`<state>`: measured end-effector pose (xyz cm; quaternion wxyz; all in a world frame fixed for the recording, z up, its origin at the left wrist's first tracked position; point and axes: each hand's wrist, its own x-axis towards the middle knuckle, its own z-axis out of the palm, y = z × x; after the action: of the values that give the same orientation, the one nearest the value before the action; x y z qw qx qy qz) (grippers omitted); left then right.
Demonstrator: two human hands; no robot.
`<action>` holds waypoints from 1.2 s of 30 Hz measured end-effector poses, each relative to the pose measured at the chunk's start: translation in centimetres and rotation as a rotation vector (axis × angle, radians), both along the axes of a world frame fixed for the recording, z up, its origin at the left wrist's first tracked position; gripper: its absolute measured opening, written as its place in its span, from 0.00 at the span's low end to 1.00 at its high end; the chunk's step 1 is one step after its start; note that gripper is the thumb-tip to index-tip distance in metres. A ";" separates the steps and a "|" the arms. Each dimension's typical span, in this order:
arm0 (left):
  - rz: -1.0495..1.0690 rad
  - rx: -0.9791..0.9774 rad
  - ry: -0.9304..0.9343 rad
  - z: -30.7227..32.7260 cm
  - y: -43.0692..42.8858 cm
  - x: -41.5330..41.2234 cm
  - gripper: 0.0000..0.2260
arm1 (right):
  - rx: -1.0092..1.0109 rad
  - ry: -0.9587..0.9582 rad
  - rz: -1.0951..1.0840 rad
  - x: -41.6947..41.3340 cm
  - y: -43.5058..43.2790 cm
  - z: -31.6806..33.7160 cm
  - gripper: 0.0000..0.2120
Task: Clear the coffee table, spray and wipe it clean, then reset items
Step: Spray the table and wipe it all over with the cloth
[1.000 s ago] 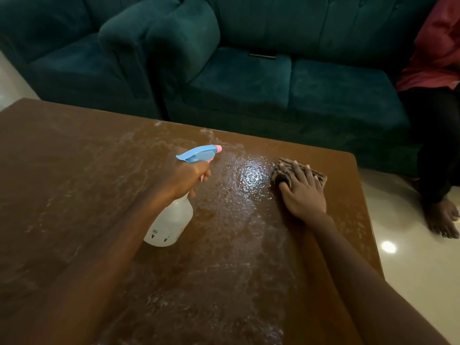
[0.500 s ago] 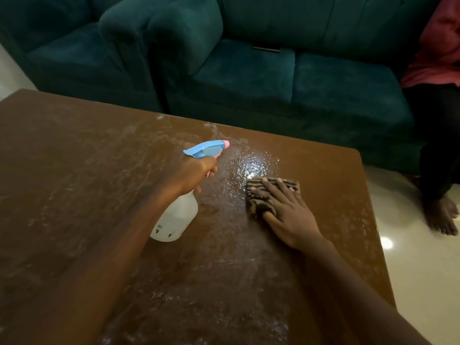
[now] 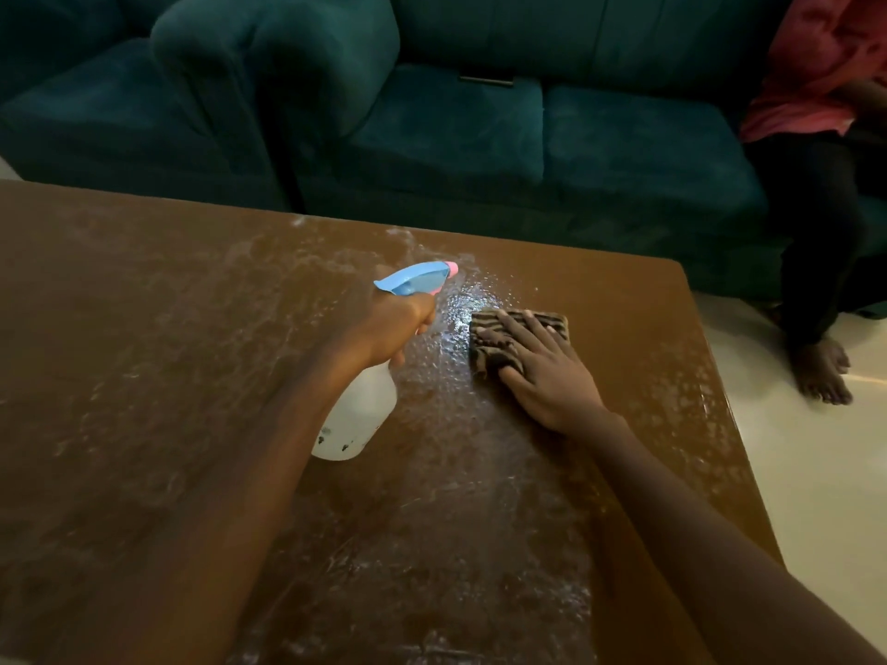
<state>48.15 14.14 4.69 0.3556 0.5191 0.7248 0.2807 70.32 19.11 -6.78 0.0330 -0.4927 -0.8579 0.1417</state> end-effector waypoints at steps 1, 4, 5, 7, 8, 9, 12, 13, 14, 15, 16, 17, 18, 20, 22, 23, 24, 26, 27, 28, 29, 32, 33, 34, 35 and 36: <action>-0.029 -0.014 0.033 0.0 -0.1 0.0 0.09 | -0.006 0.016 -0.033 1.1 -0.7 0.0 0.31; -0.121 -0.048 0.123 -0.4 -0.6 0.0 0.08 | -0.013 0.021 -0.169 3.4 -2.0 -0.3 0.32; -0.146 -0.060 0.132 -0.7 -0.9 0.0 0.09 | -0.014 0.016 -0.198 3.7 -2.3 -0.4 0.31; -0.201 -0.066 0.144 -1.2 -1.5 0.2 0.10 | -0.027 0.013 -0.221 4.0 -2.7 -0.4 0.29; -0.228 -0.067 0.168 -1.5 -1.7 0.4 0.10 | -0.029 0.016 -0.223 4.1 -2.8 -0.5 0.28; -0.243 -0.070 0.201 -1.7 -2.1 0.6 0.10 | -0.026 0.021 -0.220 4.1 -2.9 -0.4 0.29; -0.260 -0.047 0.283 -2.0 -2.9 1.2 0.08 | -0.018 0.031 -0.208 4.1 -2.7 -0.4 0.29; -0.262 -0.044 0.312 -2.1 -3.1 1.4 0.07 | -0.020 0.030 -0.208 4.2 -2.7 -0.4 0.29; -0.262 -0.044 0.342 -2.2 -3.5 1.6 0.07 | -0.018 0.026 -0.207 4.3 -2.7 -0.5 0.28; -0.264 -0.045 0.370 -2.3 -3.8 1.7 0.08 | -0.017 0.023 -0.208 4.3 -2.8 -0.5 0.26; -0.269 -0.047 0.387 -2.5 -4.1 1.8 0.09 | -0.018 0.024 -0.211 4.3 -2.8 -0.5 0.25; -0.272 -0.053 0.393 -2.7 -4.4 1.9 0.10 | -0.020 0.027 -0.212 4.4 -2.7 -0.4 0.25; -0.266 -0.063 0.388 -2.9 -4.9 2.0 0.10 | -0.022 0.030 -0.207 4.5 -2.7 -0.4 0.25; -0.239 -0.076 0.364 -3.1 -5.8 2.2 0.12 | -0.027 0.036 -0.192 4.7 -2.7 -0.4 0.25; -0.207 -0.074 0.351 -3.1 -6.7 2.0 0.12 | -0.043 0.046 -0.180 4.8 -2.6 -0.5 0.25; -0.192 -0.070 0.347 -3.0 -7.1 1.9 0.13 | -0.055 0.049 -0.182 4.8 -2.5 -0.5 0.25; -0.173 -0.061 0.340 -2.8 -7.5 1.7 0.13 | -0.066 0.051 -0.189 4.7 -2.4 -0.6 0.25; -0.118 -0.028 0.297 -2.4 -8.0 1.1 0.12 | -0.084 0.047 -0.219 4.1 -2.1 -0.6 0.26; -0.084 -0.008 0.255 -2.2 -8.1 0.8 0.11 | -0.088 0.042 -0.239 3.5 -1.8 -0.5 0.26; -0.054 0.012 0.216 -1.9 -8.2 0.5 0.11 | -0.093 0.035 -0.254 2.6 -1.5 -0.3 0.26; -0.035 0.032 0.191 -1.6 -8.3 0.1 0.10 | -0.096 0.027 -0.254 1.3 -1.3 -0.1 0.26; -0.019 0.073 0.171 -1.0 -8.4 -0.4 0.08 | -0.065 -0.007 -0.151 -2.8 -1.7 0.0 0.27; -0.021 0.079 0.173 -0.9 -8.5 -0.6 0.08 | -0.048 -0.015 -0.093 -3.8 -2.5 0.0 0.27; -0.025 0.077 0.178 -0.9 -8.7 -0.6 0.07 | -0.029 -0.024 -0.035 -4.3 -3.6 -0.2 0.27; -0.031 0.073 0.182 -0.8 -8.7 -0.6 0.07 | -0.008 -0.030 0.013 -4.4 -4.9 -0.3 0.27; -0.040 0.067 0.184 -0.7 -8.7 -0.6 0.06 | 0.007 -0.033 0.052 -3.9 -6.3 -0.3 0.28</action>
<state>47.58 5.49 3.94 0.2755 0.5686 0.7342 0.2486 66.46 12.84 -7.03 0.0166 -0.4724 -0.8714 0.1314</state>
